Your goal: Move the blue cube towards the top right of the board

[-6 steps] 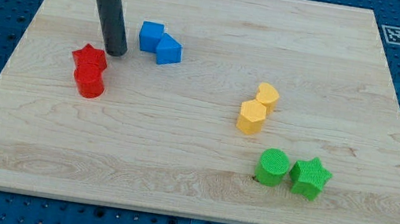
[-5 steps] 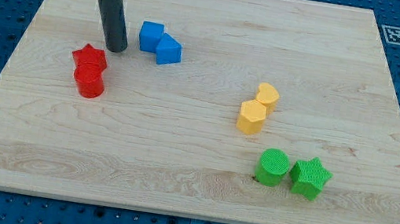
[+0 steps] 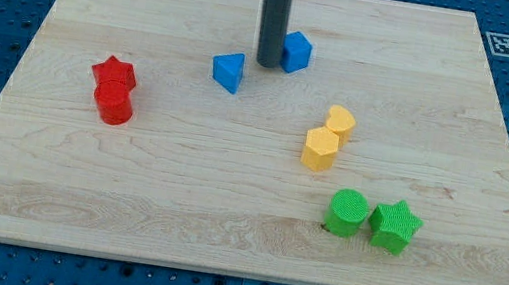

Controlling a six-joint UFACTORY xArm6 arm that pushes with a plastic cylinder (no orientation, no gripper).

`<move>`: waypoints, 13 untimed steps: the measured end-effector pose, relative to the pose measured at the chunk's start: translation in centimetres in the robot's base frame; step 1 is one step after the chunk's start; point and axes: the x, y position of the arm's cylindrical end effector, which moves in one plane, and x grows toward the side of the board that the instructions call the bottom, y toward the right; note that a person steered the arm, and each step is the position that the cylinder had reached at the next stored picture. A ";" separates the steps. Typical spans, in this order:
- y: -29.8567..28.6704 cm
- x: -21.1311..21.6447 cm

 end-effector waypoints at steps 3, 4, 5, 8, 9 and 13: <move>8.4 -4.7; 10.7 -7.1; 12.8 -8.8; 7.9 -11.6; 10.3 -13.8; 11.7 -14.0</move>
